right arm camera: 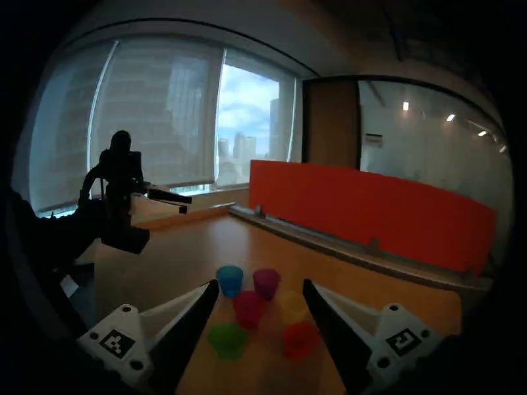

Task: Pour water

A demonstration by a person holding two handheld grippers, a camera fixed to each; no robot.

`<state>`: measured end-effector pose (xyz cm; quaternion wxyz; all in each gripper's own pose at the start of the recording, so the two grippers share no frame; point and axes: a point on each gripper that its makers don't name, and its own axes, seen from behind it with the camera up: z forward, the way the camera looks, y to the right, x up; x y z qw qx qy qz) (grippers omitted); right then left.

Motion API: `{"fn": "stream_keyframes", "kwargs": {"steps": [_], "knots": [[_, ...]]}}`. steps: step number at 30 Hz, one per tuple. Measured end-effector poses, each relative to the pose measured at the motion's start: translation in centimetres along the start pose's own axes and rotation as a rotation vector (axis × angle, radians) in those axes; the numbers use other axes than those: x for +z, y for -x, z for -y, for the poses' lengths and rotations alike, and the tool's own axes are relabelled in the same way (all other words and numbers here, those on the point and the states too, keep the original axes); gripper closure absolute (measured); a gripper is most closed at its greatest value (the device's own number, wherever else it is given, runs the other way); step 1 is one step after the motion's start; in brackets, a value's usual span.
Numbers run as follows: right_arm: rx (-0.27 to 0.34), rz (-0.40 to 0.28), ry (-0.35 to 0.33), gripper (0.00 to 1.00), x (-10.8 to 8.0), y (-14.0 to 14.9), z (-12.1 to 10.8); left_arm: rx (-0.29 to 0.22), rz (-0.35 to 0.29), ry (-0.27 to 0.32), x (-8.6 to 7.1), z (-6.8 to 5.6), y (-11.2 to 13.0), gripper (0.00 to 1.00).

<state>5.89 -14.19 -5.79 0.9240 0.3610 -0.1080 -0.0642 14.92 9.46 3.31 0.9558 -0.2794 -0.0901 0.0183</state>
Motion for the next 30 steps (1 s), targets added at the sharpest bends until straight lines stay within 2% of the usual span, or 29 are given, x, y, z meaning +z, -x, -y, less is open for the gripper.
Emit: {"fn": "stream_keyframes", "kwargs": {"steps": [12, 18, 30], "knots": [[-0.044, 0.118, -0.058, 0.01, -0.1, 3.9, 1.6, 0.044, 0.125, 0.074, 0.9, -1.5, 4.6, 0.03], [-0.052, 0.141, -0.078, 0.01, 0.2, 5.2, 2.1, 0.061, 0.151, 0.079, 1.4, -1.8, 6.0, 0.03], [-0.057, 0.205, -0.113, 0.01, 1.6, 9.3, 3.4, 0.054, 0.219, 0.084, 2.4, -2.0, 10.0, 0.02]]}}
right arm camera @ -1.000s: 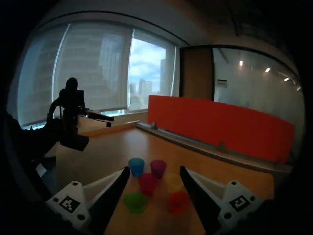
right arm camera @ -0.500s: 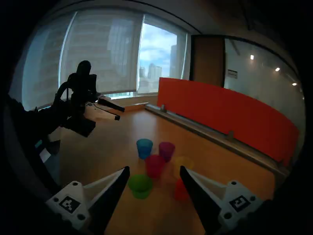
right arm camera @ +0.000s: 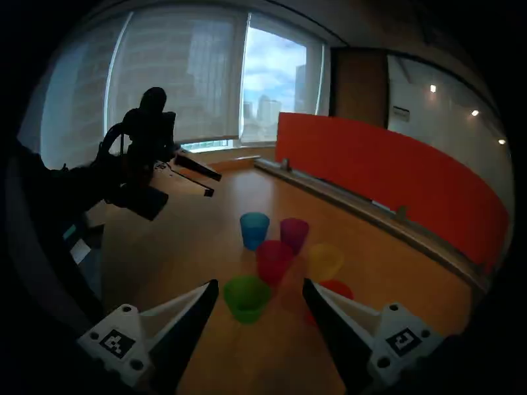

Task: Pour water

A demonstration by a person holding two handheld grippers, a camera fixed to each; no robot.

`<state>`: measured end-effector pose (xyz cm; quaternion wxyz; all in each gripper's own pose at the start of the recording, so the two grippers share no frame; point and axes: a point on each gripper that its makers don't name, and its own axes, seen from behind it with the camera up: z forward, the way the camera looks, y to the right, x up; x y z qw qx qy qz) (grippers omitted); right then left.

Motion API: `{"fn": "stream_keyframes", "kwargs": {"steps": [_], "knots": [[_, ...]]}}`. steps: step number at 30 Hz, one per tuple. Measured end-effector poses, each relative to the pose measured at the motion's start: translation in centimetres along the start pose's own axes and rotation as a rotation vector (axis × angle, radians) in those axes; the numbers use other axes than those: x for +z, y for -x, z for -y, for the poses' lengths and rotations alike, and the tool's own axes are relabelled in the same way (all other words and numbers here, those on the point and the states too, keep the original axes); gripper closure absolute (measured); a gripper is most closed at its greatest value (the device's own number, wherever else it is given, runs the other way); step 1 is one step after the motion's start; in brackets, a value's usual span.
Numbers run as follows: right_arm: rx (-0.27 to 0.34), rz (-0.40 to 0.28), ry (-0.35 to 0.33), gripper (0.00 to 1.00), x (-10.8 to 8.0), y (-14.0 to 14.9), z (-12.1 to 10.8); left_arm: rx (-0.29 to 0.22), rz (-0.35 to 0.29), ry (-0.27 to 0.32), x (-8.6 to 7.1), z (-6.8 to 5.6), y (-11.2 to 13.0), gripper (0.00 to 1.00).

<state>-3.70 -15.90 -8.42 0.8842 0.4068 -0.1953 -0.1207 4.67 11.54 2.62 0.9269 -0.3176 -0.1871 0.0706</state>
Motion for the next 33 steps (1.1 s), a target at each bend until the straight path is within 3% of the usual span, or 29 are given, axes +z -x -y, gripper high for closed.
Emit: {"fn": "stream_keyframes", "kwargs": {"steps": [17, 33], "knots": [[0.039, 0.078, -0.057, 0.01, 3.3, 4.5, 0.9, -0.003, 0.088, 0.002, 2.5, 0.2, 4.4, 0.03], [0.007, 0.145, -0.080, 0.01, 7.0, 7.9, 1.5, 0.025, 0.149, -0.013, 5.0, 0.8, 6.8, 0.02]]}}
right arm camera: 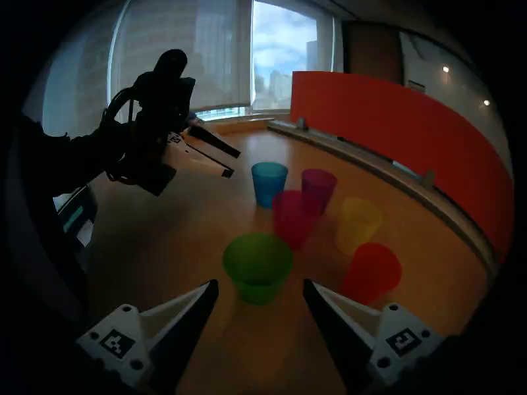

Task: Pour water

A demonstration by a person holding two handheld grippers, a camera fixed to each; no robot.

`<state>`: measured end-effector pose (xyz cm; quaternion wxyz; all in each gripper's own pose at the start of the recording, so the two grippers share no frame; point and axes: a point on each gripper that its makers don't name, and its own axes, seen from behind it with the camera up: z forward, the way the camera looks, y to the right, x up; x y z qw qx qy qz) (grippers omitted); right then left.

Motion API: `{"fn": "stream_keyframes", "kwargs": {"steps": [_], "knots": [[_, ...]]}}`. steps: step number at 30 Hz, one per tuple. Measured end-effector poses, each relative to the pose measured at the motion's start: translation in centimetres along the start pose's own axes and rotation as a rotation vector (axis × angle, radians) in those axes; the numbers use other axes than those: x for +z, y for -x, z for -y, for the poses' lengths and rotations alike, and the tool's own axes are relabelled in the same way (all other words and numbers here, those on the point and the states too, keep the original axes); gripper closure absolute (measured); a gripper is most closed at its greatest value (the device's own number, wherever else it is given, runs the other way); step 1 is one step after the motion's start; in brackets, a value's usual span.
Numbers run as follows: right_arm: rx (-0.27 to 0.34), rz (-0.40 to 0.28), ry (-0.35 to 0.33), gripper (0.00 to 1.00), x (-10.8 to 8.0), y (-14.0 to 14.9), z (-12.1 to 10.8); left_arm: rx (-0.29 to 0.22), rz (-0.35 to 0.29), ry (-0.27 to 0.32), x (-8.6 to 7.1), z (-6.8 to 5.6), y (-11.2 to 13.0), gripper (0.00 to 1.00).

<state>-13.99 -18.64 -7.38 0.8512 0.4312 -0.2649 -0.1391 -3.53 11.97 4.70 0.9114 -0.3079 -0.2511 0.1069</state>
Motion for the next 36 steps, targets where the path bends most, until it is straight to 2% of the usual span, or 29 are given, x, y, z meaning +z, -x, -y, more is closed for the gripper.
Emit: {"fn": "stream_keyframes", "kwargs": {"steps": [7, 20, 29, 33, 36], "knots": [[-0.007, 0.024, -0.011, 0.01, 1.9, 1.0, 0.0, 0.002, 0.016, 0.003, 0.7, 0.0, 0.4, 0.03], [-0.014, 0.031, -0.043, 0.01, 5.0, 1.1, 0.3, -0.002, 0.035, -0.008, 1.3, 0.8, 1.1, 0.03], [0.003, 0.017, -0.057, 0.01, 6.0, 0.5, 0.4, 0.003, 0.040, -0.009, 1.6, 1.1, 1.1, 0.03], [0.012, 0.016, -0.060, 0.09, 6.1, 0.6, 0.3, 0.001, 0.040, -0.007, 1.7, 1.1, 1.1, 0.02], [0.018, 0.011, -0.058, 0.10, 6.0, 0.5, 0.1, 0.001, 0.042, -0.006, 1.9, 1.0, 1.1, 0.02]]}}
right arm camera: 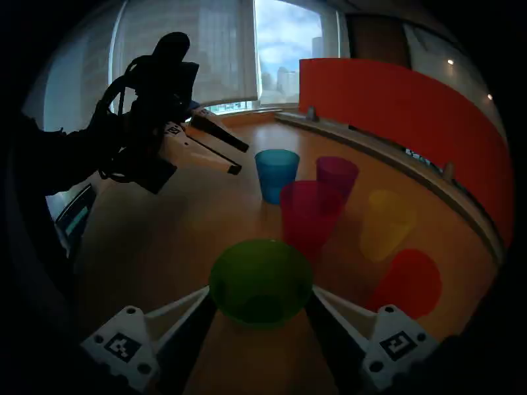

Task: Pour water

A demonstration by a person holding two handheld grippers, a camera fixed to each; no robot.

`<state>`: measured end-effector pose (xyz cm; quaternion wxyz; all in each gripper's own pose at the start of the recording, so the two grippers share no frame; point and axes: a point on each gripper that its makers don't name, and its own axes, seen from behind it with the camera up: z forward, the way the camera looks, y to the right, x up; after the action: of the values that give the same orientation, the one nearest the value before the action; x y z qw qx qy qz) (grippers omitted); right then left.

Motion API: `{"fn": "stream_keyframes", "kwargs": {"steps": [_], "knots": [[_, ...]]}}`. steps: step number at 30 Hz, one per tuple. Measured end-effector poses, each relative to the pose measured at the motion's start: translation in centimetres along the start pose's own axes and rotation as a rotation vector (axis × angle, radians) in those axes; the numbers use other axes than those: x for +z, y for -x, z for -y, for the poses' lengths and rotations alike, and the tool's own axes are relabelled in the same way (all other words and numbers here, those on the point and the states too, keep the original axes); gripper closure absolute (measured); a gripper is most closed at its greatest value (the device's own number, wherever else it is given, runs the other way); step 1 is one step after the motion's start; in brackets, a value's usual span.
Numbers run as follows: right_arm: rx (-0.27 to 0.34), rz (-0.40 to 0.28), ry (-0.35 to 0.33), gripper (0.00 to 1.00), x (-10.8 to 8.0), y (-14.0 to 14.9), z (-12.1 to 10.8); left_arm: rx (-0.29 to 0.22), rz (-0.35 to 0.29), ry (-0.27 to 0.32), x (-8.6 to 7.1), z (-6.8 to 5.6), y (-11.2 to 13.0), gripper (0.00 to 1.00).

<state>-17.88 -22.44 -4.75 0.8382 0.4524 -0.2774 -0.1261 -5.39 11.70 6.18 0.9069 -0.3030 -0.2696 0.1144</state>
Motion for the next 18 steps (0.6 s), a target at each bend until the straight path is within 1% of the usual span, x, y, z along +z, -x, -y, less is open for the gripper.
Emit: {"fn": "stream_keyframes", "kwargs": {"steps": [9, 18], "knots": [[0.006, -0.023, 0.006, 0.11, -0.9, -0.7, -0.4, 0.003, 0.019, 0.011, 0.9, -0.2, 0.2, 0.03], [-0.003, -0.031, 0.030, 0.10, -2.2, -1.0, -1.2, -0.003, 0.047, 0.016, 2.6, 0.1, 0.3, 0.03]]}}
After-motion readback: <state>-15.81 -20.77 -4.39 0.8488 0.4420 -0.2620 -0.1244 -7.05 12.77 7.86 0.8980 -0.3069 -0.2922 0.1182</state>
